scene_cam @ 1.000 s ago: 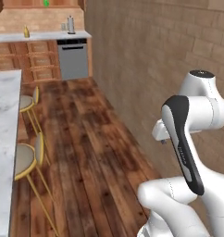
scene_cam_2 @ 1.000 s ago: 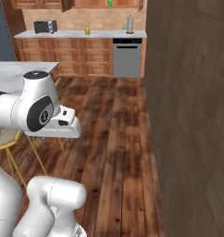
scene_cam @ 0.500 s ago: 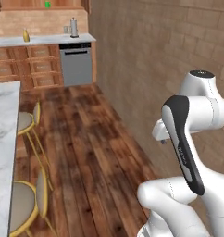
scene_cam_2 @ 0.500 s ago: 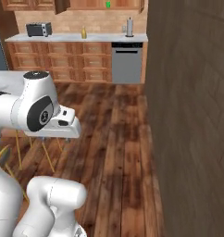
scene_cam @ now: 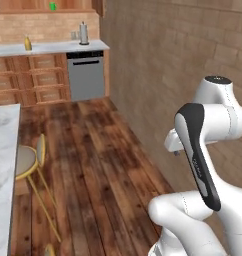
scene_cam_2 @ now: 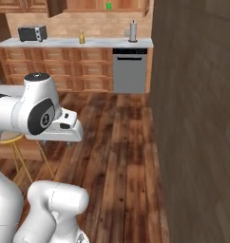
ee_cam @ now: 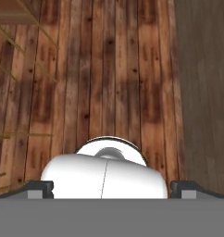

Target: There is a tray on the dining counter. Grab the cup, mug, and pitcher and place them on the tray. The pitcher may be placed next to the tray if it cannot fit the tray.

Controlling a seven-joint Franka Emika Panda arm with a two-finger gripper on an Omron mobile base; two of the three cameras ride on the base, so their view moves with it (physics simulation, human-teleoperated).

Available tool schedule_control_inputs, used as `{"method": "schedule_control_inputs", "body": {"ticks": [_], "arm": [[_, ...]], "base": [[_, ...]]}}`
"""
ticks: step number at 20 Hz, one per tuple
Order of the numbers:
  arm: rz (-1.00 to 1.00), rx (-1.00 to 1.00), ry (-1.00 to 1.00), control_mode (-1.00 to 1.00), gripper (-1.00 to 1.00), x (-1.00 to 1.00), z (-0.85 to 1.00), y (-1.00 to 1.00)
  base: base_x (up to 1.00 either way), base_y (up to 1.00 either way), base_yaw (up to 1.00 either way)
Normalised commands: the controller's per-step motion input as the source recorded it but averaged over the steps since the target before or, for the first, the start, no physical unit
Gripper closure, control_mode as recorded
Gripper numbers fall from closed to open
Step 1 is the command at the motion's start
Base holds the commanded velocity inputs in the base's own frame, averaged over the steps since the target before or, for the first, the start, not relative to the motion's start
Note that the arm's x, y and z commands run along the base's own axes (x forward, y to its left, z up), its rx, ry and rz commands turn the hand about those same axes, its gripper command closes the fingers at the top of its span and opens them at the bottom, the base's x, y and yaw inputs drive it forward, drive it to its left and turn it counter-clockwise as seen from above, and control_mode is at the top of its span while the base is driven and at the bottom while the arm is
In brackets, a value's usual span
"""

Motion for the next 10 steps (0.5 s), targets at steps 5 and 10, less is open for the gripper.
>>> {"method": "schedule_control_inputs", "body": {"ticks": [5, 10], "arm": [[0.00, 0.00, 0.00, 1.00, -1.00, 0.00, 0.00, 0.00], [0.00, 0.00, 0.00, 1.00, -1.00, 0.00, 0.00, 0.00]], "base": [[1.00, 0.00, 0.00], [1.00, 0.00, 0.00]]}}
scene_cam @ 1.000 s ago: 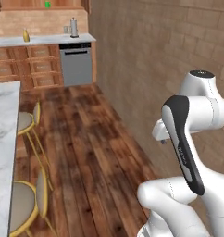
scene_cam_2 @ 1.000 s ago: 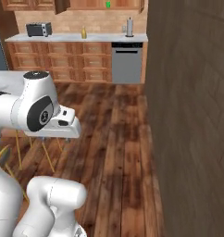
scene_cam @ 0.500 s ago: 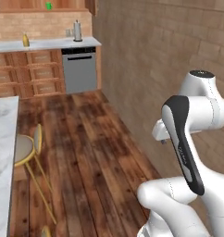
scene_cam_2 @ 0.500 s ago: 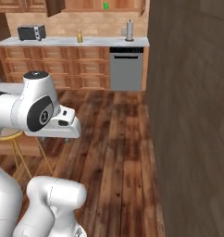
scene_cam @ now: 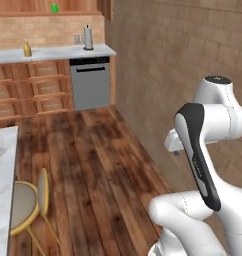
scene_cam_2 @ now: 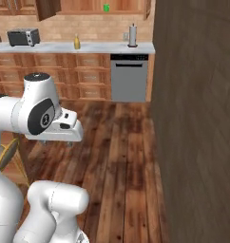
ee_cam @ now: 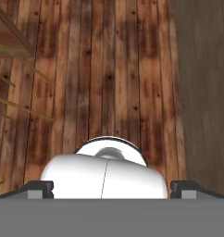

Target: There is a tray on the dining counter. Grab the cup, mug, and pitcher and place them on the tray. The pitcher may be placed next to the tray if it cannot fit the tray.

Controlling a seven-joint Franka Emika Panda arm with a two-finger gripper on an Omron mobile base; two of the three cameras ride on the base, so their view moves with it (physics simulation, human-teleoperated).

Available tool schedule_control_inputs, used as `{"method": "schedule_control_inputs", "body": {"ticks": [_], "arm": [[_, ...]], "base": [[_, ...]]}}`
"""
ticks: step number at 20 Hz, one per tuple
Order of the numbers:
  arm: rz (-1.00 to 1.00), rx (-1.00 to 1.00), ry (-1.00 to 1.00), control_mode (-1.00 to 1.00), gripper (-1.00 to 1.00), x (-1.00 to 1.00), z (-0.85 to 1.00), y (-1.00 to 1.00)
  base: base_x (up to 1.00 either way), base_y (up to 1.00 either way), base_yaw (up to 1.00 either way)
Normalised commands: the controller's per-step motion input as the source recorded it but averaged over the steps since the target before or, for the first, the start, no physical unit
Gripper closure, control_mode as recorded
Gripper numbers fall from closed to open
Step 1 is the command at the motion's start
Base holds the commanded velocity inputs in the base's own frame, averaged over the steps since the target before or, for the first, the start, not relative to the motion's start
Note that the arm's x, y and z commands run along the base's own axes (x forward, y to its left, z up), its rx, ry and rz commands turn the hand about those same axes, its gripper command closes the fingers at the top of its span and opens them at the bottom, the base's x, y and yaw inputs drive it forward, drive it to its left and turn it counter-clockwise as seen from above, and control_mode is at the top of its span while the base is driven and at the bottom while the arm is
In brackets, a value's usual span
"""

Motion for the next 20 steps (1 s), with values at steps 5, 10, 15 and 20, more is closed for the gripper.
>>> {"method": "schedule_control_inputs", "body": {"ticks": [5, 10, 15, 20], "arm": [[0.00, 0.00, 0.00, 1.00, -1.00, 0.00, 0.00, 0.00], [0.00, 0.00, 0.00, 1.00, -1.00, 0.00, 0.00, 0.00], [0.00, 0.00, 0.00, 1.00, -1.00, 0.00, 0.00, 0.00], [0.00, 0.00, 0.00, 1.00, -1.00, 0.00, 0.00, 0.00]], "base": [[1.00, 0.00, 0.00], [1.00, 0.00, 0.00], [1.00, 0.00, 0.00], [1.00, 0.00, 0.00]]}}
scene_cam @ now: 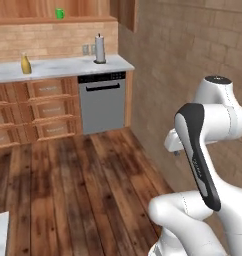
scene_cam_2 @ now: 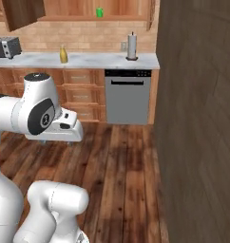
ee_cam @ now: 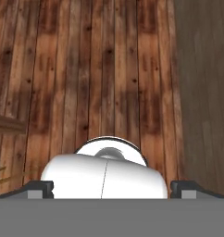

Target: There is a tray on the dining counter. Grab the cup, mug, and pitcher and place them on the tray. The pitcher may be placed next to the tray if it cannot fit the tray.

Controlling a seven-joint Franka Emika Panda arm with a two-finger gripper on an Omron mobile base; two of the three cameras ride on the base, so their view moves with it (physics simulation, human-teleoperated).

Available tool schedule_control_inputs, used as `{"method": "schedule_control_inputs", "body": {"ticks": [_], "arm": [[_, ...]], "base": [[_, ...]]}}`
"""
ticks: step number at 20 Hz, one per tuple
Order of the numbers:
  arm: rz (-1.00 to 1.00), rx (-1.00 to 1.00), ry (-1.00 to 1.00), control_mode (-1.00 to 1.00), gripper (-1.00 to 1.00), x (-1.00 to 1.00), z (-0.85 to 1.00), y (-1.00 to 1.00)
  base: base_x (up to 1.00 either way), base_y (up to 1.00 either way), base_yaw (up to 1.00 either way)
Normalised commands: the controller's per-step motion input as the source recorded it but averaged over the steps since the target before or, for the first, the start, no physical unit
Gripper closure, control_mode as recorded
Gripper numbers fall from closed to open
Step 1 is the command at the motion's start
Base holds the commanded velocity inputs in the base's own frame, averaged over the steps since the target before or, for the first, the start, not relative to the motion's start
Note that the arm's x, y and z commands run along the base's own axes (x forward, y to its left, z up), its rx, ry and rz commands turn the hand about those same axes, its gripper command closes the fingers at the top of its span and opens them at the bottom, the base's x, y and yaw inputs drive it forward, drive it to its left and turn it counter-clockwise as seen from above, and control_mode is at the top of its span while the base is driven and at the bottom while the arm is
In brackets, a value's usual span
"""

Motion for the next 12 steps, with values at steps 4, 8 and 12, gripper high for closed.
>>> {"method": "schedule_control_inputs", "body": {"ticks": [4, 8, 12], "arm": [[0.00, 0.00, 0.00, 1.00, -1.00, 0.00, 0.00, 0.00], [0.00, 0.00, 0.00, 1.00, -1.00, 0.00, 0.00, 0.00], [0.00, 0.00, 0.00, 1.00, -1.00, 0.00, 0.00, 0.00]], "base": [[1.00, 0.00, 0.00], [1.00, 0.00, 0.00], [1.00, 0.00, 0.00]]}}
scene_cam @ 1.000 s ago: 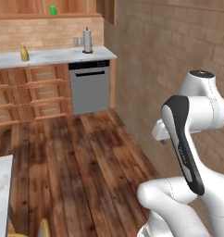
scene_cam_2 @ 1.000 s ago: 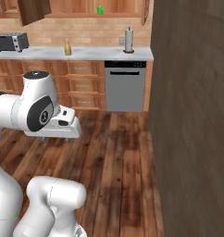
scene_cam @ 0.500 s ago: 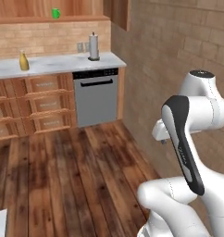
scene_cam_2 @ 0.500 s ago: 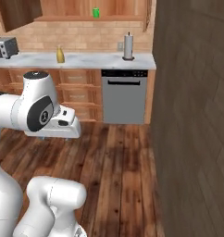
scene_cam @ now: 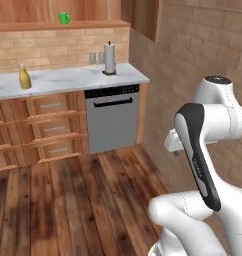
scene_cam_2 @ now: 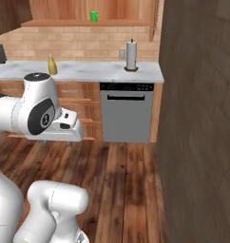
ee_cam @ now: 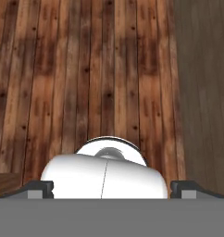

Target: There is a tray on the dining counter. Grab the cup, mug, and pitcher and place them on the tray. The pitcher may be placed next to the tray if it cannot fit the tray.

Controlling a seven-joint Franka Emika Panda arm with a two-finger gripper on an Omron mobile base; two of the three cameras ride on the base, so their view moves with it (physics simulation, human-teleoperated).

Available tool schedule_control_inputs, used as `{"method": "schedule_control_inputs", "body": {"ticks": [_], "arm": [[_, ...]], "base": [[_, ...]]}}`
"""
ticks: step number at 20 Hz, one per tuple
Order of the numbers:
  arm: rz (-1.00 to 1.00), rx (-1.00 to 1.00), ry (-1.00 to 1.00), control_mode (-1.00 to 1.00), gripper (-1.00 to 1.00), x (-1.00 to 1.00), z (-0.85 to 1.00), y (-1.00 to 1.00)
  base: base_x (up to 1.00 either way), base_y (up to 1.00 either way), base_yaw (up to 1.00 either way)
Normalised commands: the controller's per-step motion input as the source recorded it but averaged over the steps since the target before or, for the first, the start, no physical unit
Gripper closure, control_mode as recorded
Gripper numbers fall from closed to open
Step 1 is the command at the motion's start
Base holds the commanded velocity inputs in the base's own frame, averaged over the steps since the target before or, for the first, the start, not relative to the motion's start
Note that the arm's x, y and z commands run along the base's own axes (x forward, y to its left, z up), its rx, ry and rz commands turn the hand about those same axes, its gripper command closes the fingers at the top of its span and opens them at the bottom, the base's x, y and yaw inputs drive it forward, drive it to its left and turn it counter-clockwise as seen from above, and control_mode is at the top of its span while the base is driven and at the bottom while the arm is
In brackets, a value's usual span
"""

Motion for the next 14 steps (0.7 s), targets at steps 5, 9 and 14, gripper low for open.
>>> {"method": "schedule_control_inputs", "body": {"ticks": [5, 9, 14], "arm": [[0.00, 0.00, 0.00, 1.00, -1.00, 0.00, 0.00, 0.00], [0.00, 0.00, 0.00, 1.00, -1.00, 0.00, 0.00, 0.00], [0.00, 0.00, 0.00, 1.00, -1.00, 0.00, 0.00, 0.00]], "base": [[1.00, 0.00, 0.00], [1.00, 0.00, 0.00], [1.00, 0.00, 0.00]]}}
